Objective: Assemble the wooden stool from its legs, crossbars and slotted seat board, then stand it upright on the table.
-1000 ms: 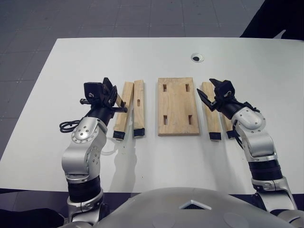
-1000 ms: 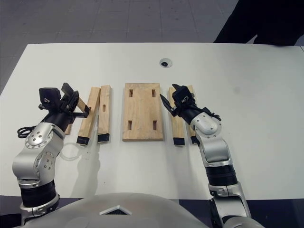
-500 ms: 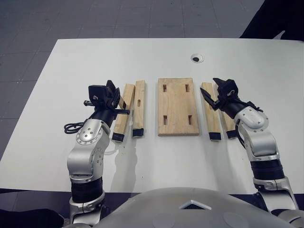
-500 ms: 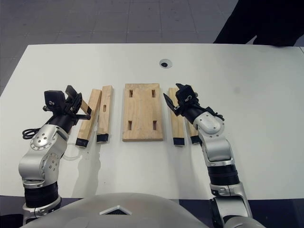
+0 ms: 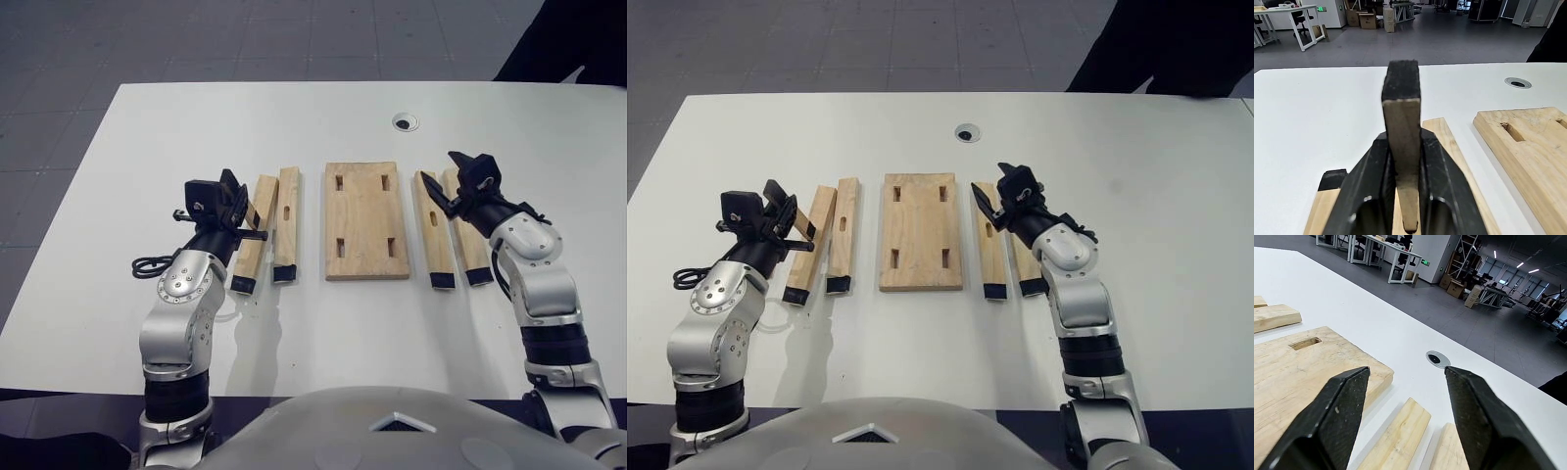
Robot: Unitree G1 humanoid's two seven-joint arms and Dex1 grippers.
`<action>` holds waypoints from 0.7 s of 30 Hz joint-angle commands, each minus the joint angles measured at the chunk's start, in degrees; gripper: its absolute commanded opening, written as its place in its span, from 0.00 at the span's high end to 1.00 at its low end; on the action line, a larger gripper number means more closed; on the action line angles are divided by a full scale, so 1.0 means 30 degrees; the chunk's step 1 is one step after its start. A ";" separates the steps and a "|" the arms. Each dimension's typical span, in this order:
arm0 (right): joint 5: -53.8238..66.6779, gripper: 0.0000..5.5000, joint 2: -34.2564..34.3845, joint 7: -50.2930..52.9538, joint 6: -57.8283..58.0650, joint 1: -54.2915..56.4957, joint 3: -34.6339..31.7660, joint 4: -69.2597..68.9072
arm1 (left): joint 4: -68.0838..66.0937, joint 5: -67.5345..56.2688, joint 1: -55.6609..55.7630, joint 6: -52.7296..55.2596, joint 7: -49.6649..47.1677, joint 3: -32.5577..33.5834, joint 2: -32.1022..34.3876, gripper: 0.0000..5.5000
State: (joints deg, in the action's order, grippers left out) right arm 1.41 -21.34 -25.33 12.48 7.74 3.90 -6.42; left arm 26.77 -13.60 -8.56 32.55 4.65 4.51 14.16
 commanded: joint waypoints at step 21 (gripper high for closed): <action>-0.0020 0.49 -0.0096 0.0040 -0.0118 0.0478 -0.0324 0.0245 | -0.4652 0.1232 -0.3477 -0.2982 0.0537 -0.0127 -0.0142 0.92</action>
State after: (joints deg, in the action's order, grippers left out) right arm 1.40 -21.32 -25.30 12.43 8.06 3.35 -6.03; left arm 20.68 -13.56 -15.23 14.09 5.85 7.25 12.31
